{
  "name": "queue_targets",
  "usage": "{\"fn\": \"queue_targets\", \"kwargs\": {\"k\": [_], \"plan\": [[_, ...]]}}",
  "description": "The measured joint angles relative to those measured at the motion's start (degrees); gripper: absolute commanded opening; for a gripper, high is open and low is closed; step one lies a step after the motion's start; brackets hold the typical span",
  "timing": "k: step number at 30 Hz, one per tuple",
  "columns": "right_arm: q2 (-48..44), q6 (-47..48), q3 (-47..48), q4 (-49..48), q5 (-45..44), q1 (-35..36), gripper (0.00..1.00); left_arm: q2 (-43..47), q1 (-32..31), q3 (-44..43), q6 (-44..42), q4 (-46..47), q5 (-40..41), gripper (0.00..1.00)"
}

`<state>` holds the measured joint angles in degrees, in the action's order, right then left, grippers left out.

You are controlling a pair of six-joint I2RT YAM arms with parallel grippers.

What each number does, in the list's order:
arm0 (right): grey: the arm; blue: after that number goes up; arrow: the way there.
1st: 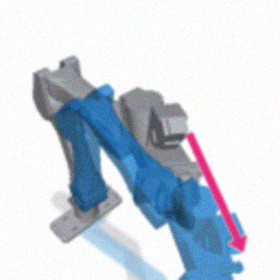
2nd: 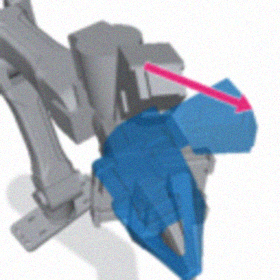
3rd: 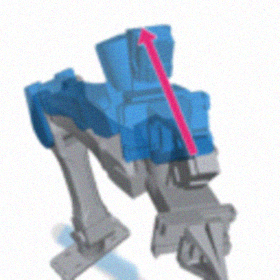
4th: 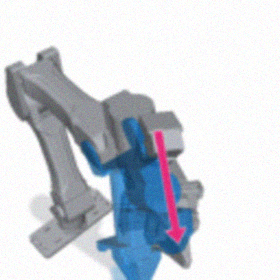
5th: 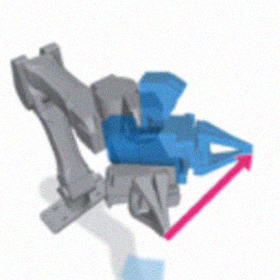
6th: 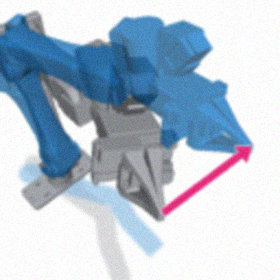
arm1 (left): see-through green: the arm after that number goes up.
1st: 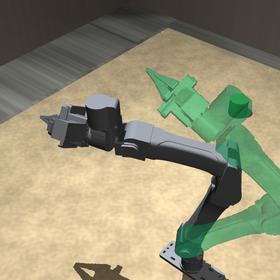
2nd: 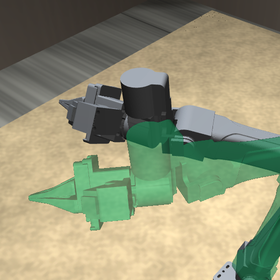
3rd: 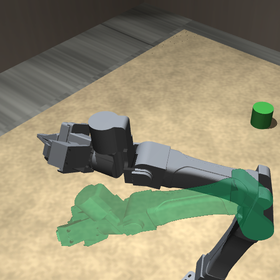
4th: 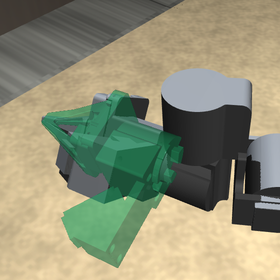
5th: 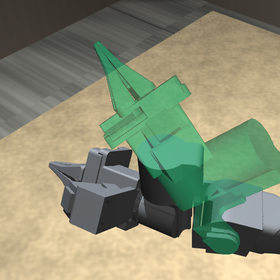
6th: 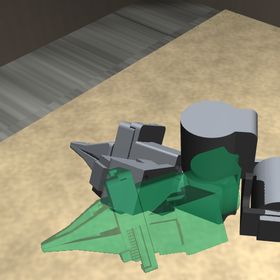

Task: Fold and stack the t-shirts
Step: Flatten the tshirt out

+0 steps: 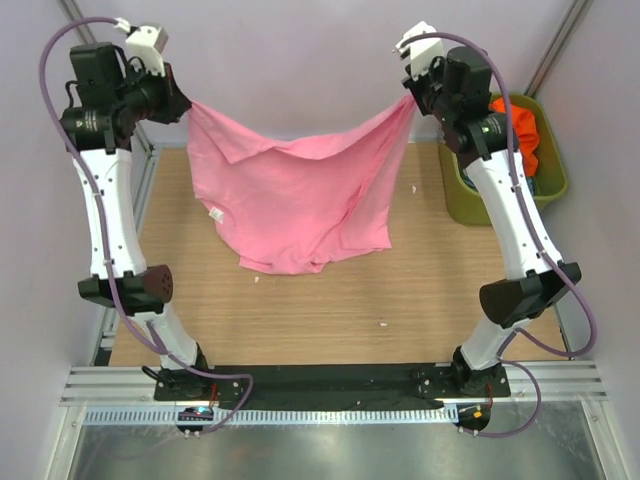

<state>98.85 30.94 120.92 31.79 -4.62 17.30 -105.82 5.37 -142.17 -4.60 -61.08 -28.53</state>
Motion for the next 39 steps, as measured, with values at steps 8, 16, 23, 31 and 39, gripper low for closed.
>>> {"fn": "queue_targets", "kwargs": {"k": [8,16,23,31,39], "plan": [[-8.39,-3.48,-2.29,-0.39,0.02,-1.66,0.01,10.40,0.00,-0.55,-0.44,5.05,7.91,0.00],[-27.63,-6.75,-13.51,-3.89,1.29,-1.99,0.02,24.20,-0.13,4.02,-3.80,8.26,9.14,0.00],[-37.51,-8.74,-8.81,-1.01,2.91,-2.67,0.01,34.88,-0.15,7.63,-6.40,12.61,10.60,0.00],[-42.42,-9.31,-1.49,2.71,4.76,-3.89,0.01,38.32,-0.15,1.66,-6.49,17.66,13.16,0.00],[-42.29,-9.55,-11.47,-0.79,6.60,-4.04,0.01,35.04,-0.15,3.08,-6.84,23.04,14.36,0.00]]}}
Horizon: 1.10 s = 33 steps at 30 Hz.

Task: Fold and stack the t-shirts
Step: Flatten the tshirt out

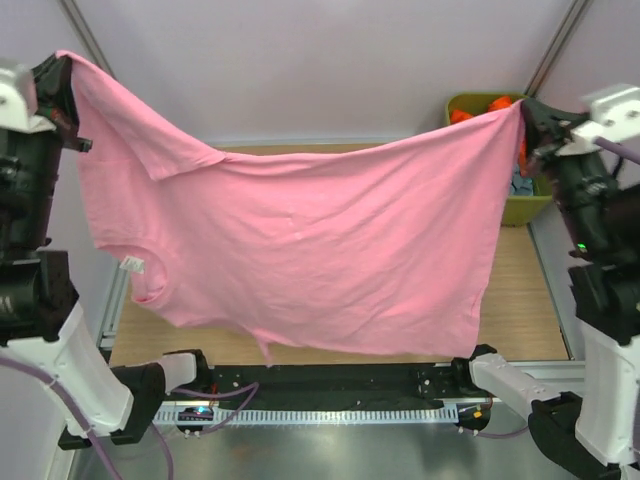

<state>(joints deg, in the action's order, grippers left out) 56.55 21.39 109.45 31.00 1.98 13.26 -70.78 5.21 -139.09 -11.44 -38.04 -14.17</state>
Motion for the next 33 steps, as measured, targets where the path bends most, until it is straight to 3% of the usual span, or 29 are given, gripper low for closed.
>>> {"fn": "queue_targets", "kwargs": {"k": [9,13,16,21,27,33], "plan": [[5.75,0.98,-33.97,-11.28,0.96,0.00,0.01,-6.88,0.00,27.67,-1.09,1.29,-2.51,0.00],[14.14,1.40,-45.94,-15.78,1.68,-0.20,0.01,-18.43,-0.26,36.81,-1.40,1.25,-4.39,0.00],[24.24,1.38,-47.52,-19.91,2.19,-0.85,0.01,-28.79,-0.76,39.28,-2.12,0.96,-4.68,0.00],[45.11,0.66,-36.22,-24.76,3.17,-3.96,0.01,-45.13,-1.73,34.99,-2.27,0.72,-4.42,0.00],[71.21,-0.42,-6.80,-24.70,4.15,-7.06,0.01,-57.51,-2.27,20.83,-1.86,1.95,-3.02,0.00],[83.56,-1.07,9.16,-22.84,4.20,-7.80,0.01,-62.49,-3.10,12.20,-0.98,4.85,-0.31,0.00]]}}
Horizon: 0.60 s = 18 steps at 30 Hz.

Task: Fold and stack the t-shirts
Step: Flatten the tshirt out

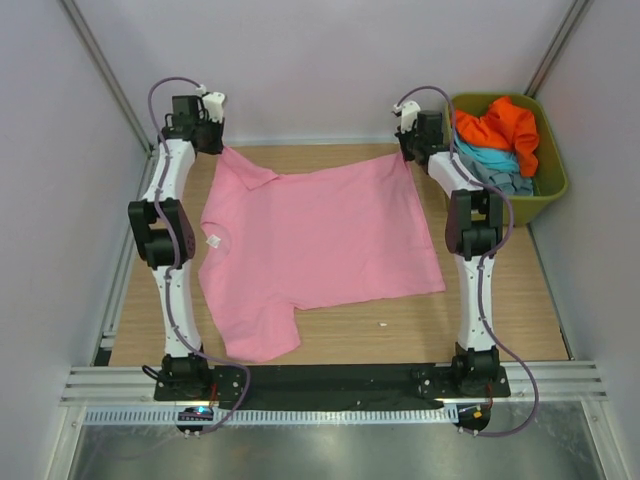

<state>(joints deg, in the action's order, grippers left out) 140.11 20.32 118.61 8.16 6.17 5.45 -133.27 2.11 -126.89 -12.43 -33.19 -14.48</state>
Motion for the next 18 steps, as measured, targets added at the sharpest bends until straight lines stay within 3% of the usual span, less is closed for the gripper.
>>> {"fn": "queue_targets", "kwargs": {"k": [7,18], "plan": [[4.04,-0.61,4.79,0.48,-0.07,0.04,0.01,-9.27,-0.55,-13.92,0.17,1.53,2.58,0.00],[4.39,-1.31,5.09,0.04,-1.20,-0.74,0.01,-10.12,-1.36,-12.81,0.17,2.16,4.26,0.00]]}}
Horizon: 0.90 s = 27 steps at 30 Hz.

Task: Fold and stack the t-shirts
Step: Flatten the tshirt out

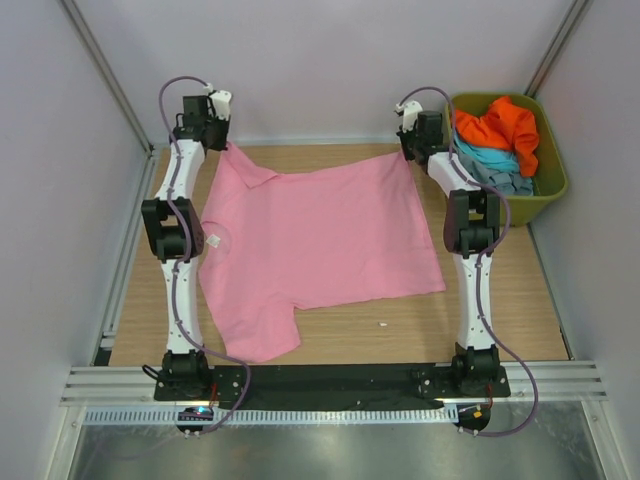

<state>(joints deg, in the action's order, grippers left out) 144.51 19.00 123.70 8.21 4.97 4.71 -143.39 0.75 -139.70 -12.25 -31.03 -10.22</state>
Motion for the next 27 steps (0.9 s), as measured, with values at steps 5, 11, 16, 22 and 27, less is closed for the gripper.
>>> {"fn": "queue_targets", "kwargs": {"k": [5,11,16,22,27], "plan": [[0.00,-0.48,-1.53,-0.48,-0.48,-0.35,0.01,0.00,-0.15,1.31,-0.04,0.07,1.51,0.00],[0.00,-0.55,-1.86,-0.90,-0.87,-0.35,0.01,-0.02,-0.50,0.85,-0.24,1.33,2.80,0.00],[0.00,-0.55,-1.77,-0.92,-1.36,-0.35,0.01,-0.02,-1.73,0.35,-0.94,2.91,4.94,0.11],[0.33,-0.57,-1.01,-0.92,-2.12,-0.42,0.01,-0.02,-3.34,0.35,-2.19,4.37,6.23,0.00],[0.42,-0.59,-0.76,-0.92,-2.64,-0.48,0.01,-0.02,-4.04,0.35,-3.02,4.44,6.75,0.00]]}}
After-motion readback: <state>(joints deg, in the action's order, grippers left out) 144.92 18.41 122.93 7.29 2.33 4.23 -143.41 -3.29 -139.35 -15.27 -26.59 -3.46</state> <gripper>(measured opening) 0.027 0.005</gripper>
